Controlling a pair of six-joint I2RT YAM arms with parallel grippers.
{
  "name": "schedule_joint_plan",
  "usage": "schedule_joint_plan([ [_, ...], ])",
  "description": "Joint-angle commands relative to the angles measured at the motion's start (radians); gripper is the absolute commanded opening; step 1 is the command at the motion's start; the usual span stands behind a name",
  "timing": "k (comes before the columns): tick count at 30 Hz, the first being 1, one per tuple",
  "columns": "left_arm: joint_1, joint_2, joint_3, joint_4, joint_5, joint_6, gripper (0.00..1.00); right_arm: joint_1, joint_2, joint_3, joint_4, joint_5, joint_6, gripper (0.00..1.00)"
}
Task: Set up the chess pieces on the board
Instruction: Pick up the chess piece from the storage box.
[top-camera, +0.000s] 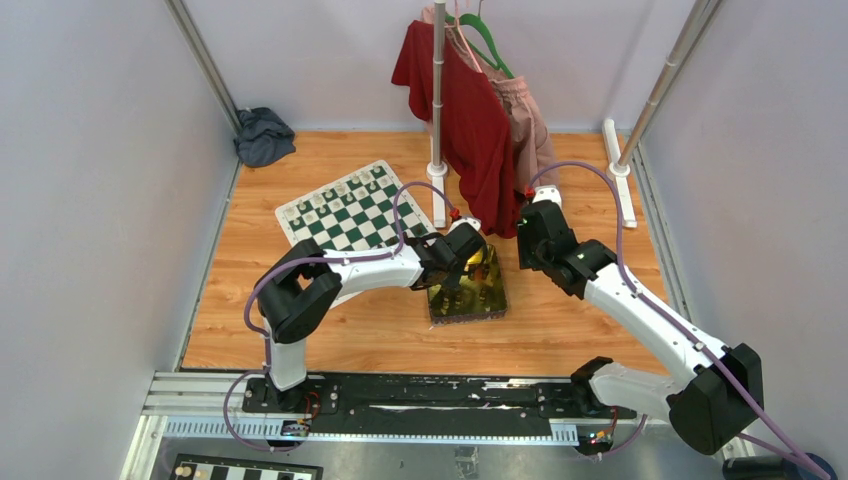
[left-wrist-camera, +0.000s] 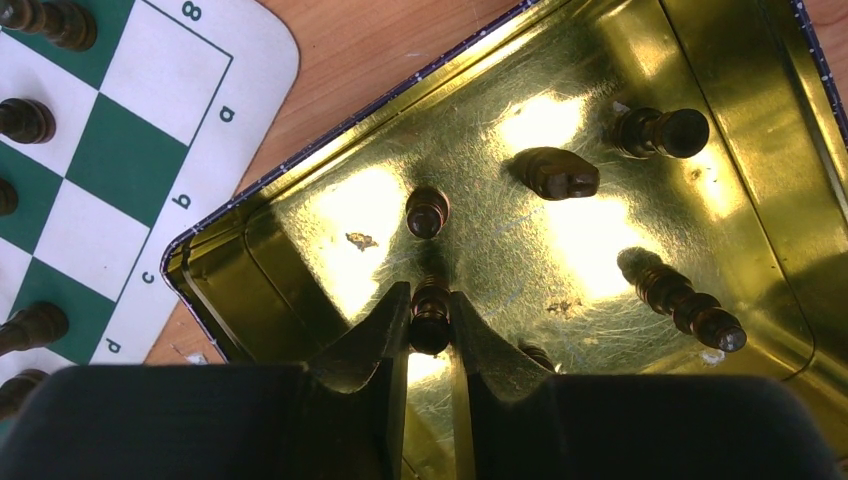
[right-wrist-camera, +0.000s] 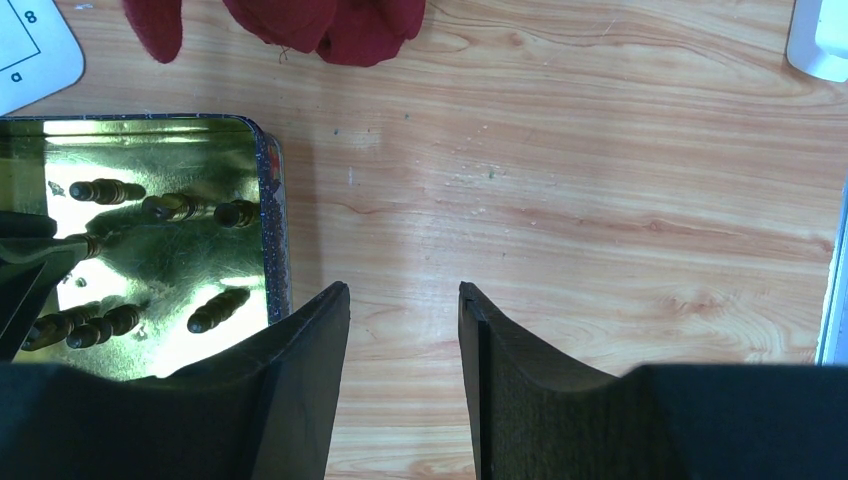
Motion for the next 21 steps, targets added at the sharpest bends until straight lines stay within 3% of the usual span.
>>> schedule_joint_plan([
  [1, 0.008, 0.009, -0.004, -0.014, -0.028, -0.002, 0.02, -0.02, -0.001, -0.005, 0.002, -0.003, -0.015, 0.49],
  [21, 0.007, -0.031, 0.03, -0.049, -0.07, -0.012, 0.0, -0.029, -0.042, -0.019, -0.006, -0.021, -0.03, 0.49],
])
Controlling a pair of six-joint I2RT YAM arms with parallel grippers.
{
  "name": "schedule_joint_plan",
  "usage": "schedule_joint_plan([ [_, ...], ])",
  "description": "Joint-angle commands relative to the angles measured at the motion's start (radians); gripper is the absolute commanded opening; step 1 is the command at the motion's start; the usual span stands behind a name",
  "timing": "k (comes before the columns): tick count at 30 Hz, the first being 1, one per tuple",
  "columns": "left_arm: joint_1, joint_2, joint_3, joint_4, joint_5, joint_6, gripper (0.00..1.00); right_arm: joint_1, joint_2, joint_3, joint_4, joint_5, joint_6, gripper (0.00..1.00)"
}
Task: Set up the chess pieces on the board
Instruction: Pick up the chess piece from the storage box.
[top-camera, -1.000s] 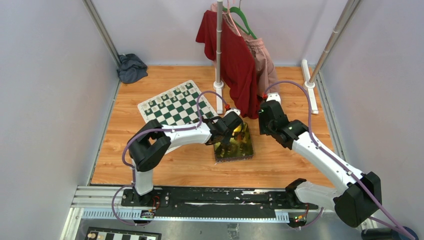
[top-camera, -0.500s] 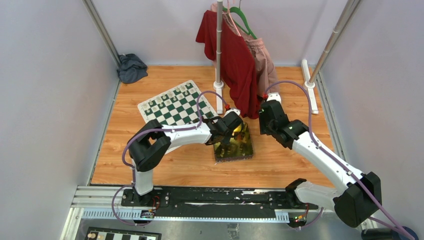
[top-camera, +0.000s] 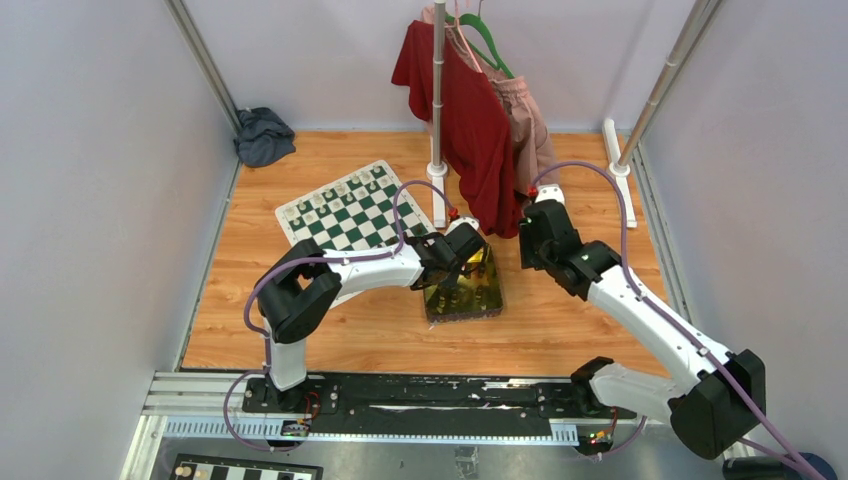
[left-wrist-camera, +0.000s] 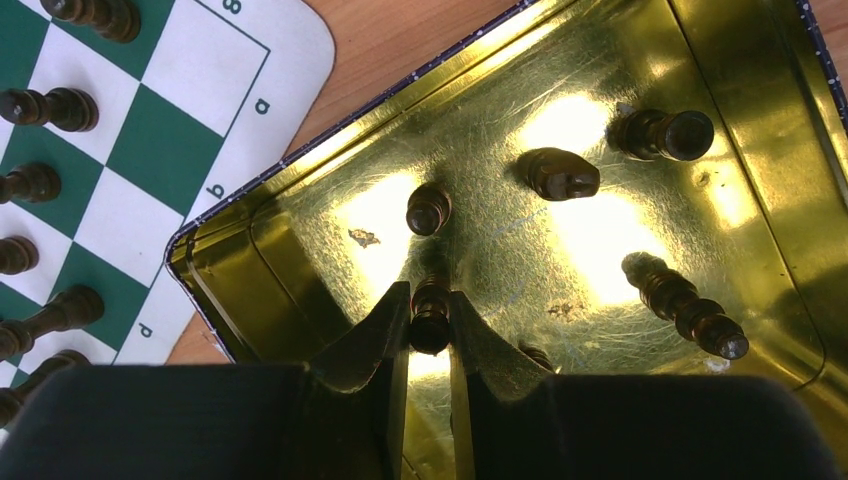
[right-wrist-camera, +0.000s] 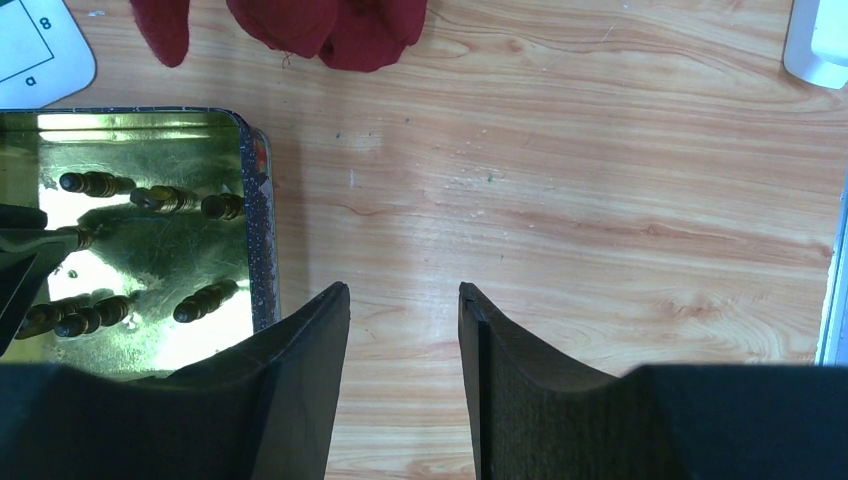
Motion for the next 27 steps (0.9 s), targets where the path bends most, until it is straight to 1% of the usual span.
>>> schedule_joint_plan([
  [1, 0.007, -0.034, 0.021, -0.017, -0.029, -0.012, 0.0, -0.017, -0.027, -0.022, -0.006, -0.005, -0.017, 0.49],
  [9, 0.0, -0.047, 0.023, -0.024, -0.032, -0.012, 0.0, -0.019, -0.037, -0.033, -0.004, -0.011, -0.017, 0.49],
  [19, -0.012, -0.047, 0.032, -0.037, -0.052, 0.028, 0.0, -0.018, -0.027, -0.045, 0.002, -0.032, -0.005, 0.49],
  [27, -0.013, -0.041, 0.032, -0.026, -0.034, 0.058, 0.0, -0.019, 0.022, -0.042, 0.023, -0.195, -0.007, 0.47],
])
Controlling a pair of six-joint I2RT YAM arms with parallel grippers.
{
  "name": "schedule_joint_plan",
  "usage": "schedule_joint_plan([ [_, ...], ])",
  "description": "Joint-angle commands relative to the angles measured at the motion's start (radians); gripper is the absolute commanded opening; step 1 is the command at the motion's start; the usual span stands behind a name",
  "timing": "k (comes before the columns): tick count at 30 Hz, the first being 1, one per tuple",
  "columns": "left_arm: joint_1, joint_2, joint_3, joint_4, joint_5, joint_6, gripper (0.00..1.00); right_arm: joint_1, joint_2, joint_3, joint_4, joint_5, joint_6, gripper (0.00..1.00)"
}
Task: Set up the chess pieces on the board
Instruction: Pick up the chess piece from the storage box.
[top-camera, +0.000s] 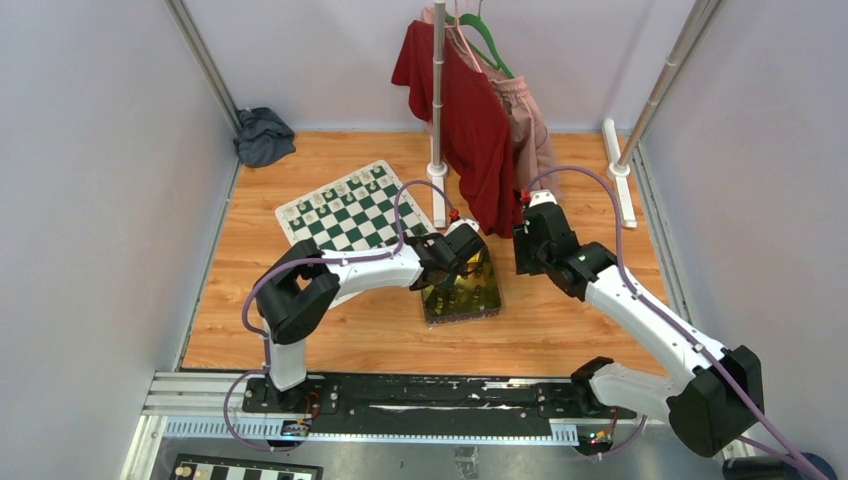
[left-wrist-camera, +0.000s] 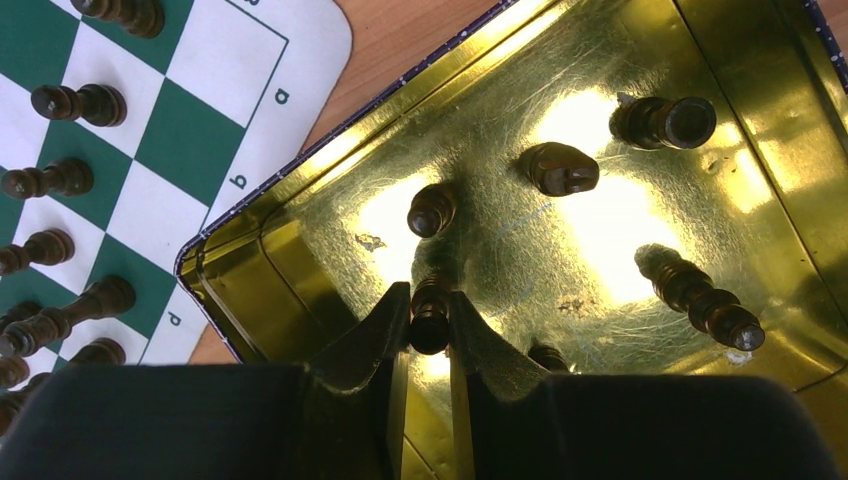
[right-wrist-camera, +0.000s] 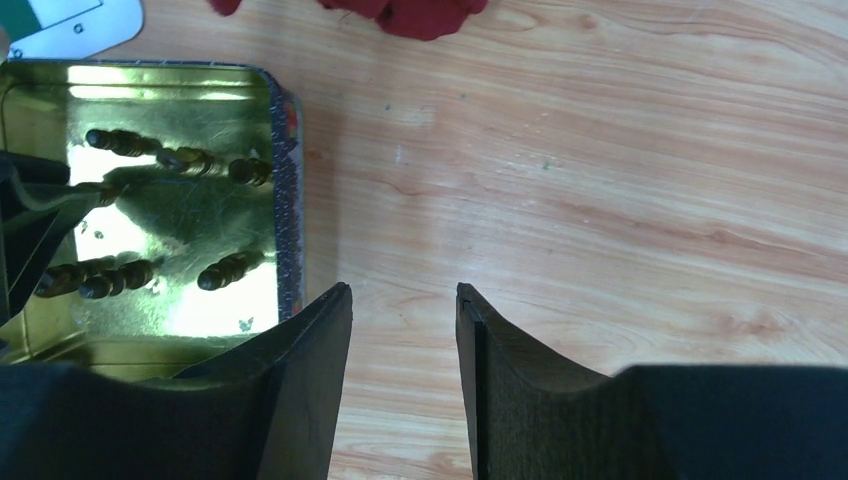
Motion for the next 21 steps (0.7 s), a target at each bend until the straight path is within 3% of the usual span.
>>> schedule_joint_plan([
  [1, -0.006, -0.033, 0.03, 0.008, -0.011, 0.028, 0.0, -0.014, 0.034, -0.013, 0.008, -0.122, 0.005, 0.47],
  [13, -0.007, -0.024, 0.024, 0.023, 0.017, 0.052, 0.0, -0.012, 0.107, -0.065, 0.081, -0.294, 0.037, 0.42],
  [21, -0.007, -0.017, 0.032, 0.022, 0.022, 0.062, 0.0, 0.002, 0.151, -0.076, 0.118, -0.321, 0.049, 0.41],
])
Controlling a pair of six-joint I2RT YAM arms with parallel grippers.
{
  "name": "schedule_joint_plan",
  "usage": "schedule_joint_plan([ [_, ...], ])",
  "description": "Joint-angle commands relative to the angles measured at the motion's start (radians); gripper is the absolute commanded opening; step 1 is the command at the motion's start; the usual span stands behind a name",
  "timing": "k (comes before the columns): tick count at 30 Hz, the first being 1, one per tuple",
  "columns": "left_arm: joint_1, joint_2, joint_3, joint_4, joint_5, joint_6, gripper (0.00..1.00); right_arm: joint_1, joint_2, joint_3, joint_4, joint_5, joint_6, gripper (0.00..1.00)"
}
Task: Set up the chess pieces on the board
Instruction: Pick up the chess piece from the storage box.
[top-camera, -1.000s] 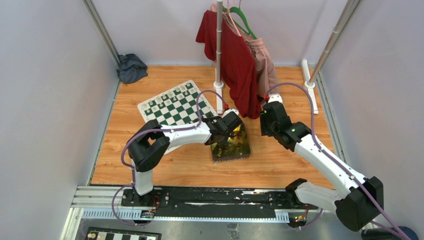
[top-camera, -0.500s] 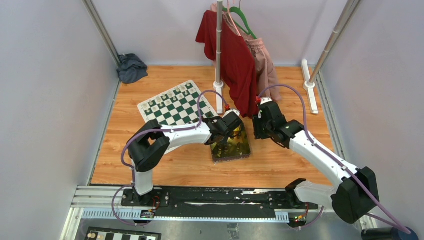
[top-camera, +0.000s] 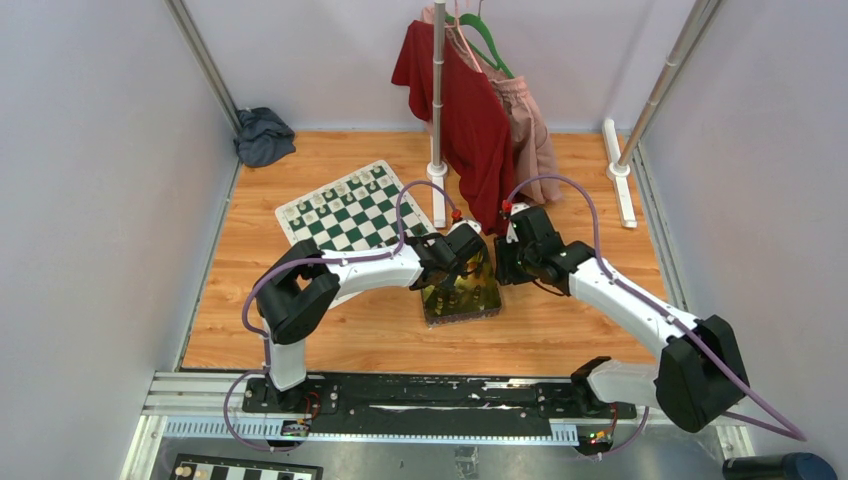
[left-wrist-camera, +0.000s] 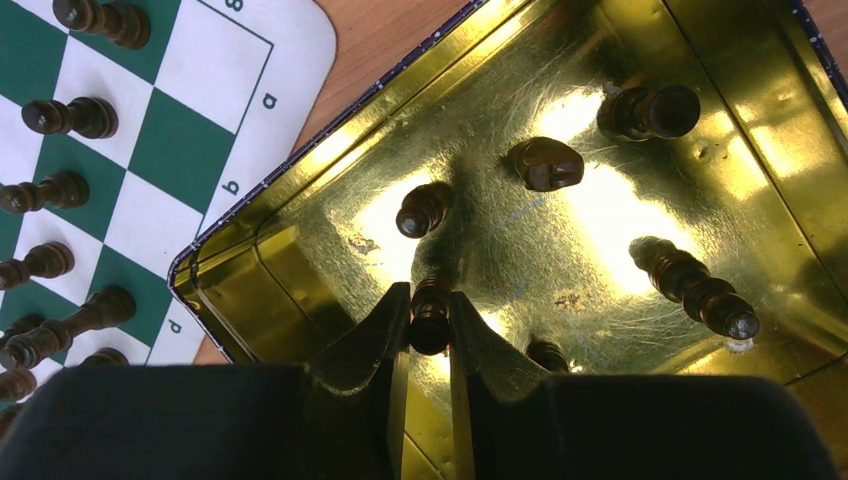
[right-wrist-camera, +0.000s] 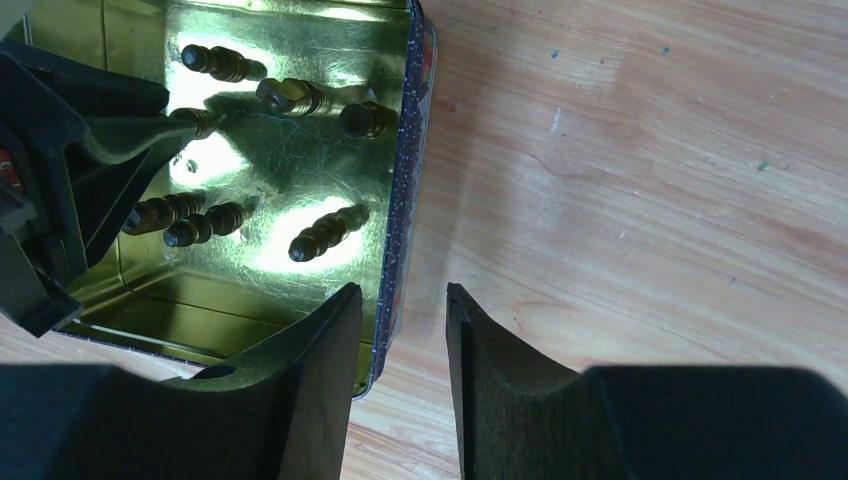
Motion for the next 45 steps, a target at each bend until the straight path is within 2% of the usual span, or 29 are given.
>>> schedule_joint_plan([
  [1, -0.007, -0.017, 0.031, 0.019, 0.003, 0.018, 0.0, 0.005, 0.025, -0.022, 0.027, -0.031, 0.017, 0.41],
  [24, -0.007, -0.012, 0.032, 0.018, 0.004, 0.035, 0.0, 0.029, 0.171, -0.037, 0.128, -0.025, 0.031, 0.33],
  [33, -0.007, -0.019, 0.013, 0.025, 0.002, 0.038, 0.0, 0.07, 0.226, 0.009, 0.113, 0.019, 0.025, 0.21],
  [39, -0.007, -0.026, -0.007, 0.03, 0.003, 0.033, 0.0, 0.093, 0.227, 0.023, 0.096, 0.109, 0.023, 0.1],
  [45, -0.007, -0.036, -0.022, 0.034, 0.001, 0.027, 0.0, 0.096, 0.215, 0.023, 0.08, 0.149, 0.027, 0.03],
])
